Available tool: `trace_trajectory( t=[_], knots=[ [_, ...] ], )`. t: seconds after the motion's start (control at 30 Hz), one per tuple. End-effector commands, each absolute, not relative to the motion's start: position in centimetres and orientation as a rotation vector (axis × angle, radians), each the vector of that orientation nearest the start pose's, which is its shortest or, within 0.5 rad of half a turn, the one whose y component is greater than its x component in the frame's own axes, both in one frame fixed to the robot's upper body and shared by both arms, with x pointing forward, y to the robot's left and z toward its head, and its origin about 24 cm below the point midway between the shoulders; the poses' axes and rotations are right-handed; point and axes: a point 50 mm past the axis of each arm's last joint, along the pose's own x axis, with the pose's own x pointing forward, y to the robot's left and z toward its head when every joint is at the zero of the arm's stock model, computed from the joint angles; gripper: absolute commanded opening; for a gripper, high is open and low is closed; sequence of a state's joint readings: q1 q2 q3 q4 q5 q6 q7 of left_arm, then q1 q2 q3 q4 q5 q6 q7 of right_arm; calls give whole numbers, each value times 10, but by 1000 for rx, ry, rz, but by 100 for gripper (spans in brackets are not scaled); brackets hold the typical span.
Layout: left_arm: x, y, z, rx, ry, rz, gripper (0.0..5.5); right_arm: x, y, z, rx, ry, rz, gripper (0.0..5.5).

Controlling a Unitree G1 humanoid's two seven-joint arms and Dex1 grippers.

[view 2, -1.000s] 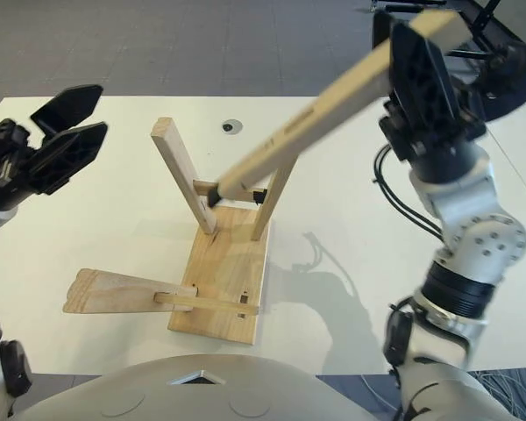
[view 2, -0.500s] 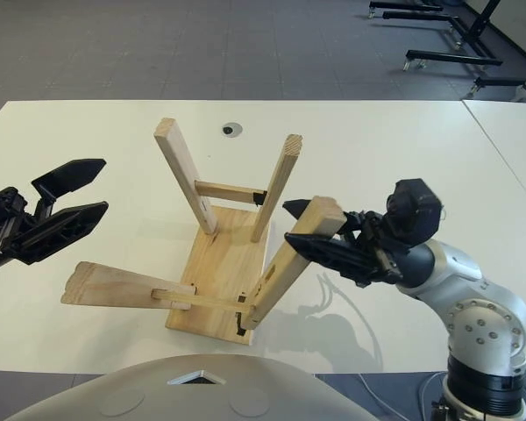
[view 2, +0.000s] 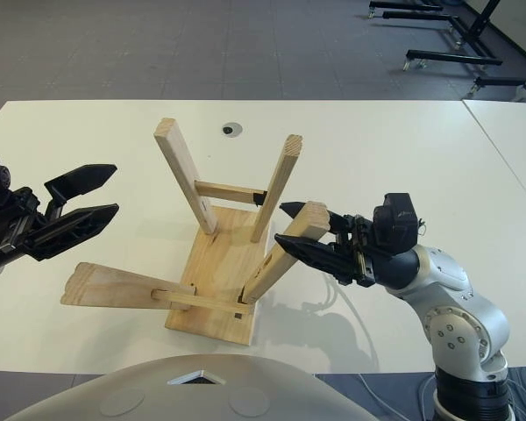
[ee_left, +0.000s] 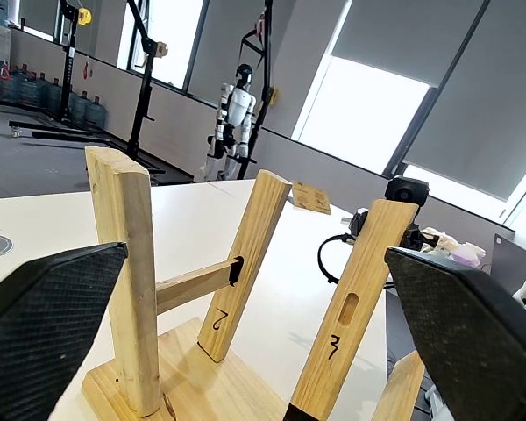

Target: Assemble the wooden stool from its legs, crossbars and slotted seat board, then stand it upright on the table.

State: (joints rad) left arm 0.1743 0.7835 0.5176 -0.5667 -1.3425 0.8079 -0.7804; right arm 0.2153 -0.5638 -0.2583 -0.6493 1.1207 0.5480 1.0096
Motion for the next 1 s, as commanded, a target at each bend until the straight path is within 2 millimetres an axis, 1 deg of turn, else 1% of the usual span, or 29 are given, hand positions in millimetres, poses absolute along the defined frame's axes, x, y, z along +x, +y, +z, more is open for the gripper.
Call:
trace_trajectory(
  t=[0.03, 0.2, 0.33, 0.43, 0.77, 1.0],
  knots=[
    [175, 225, 184, -346, 119, -1050, 540, 160, -182, 157, 434, -71, 1327, 204],
    [175, 226, 183, -345, 112, -1039, 540, 160, -181, 159, 454, -67, 1328, 204],
    [177, 226, 183, -341, 111, -1045, 540, 157, -173, 152, 494, -63, 1322, 204],
    [178, 226, 183, -333, 115, -1045, 540, 155, -169, 153, 516, -75, 1323, 204],
    [178, 227, 183, -326, 114, -1045, 540, 158, -171, 144, 439, -8, 1321, 204],
    [177, 225, 181, -319, 122, -1056, 540, 165, -174, 147, 411, -40, 1289, 204]
  ],
)
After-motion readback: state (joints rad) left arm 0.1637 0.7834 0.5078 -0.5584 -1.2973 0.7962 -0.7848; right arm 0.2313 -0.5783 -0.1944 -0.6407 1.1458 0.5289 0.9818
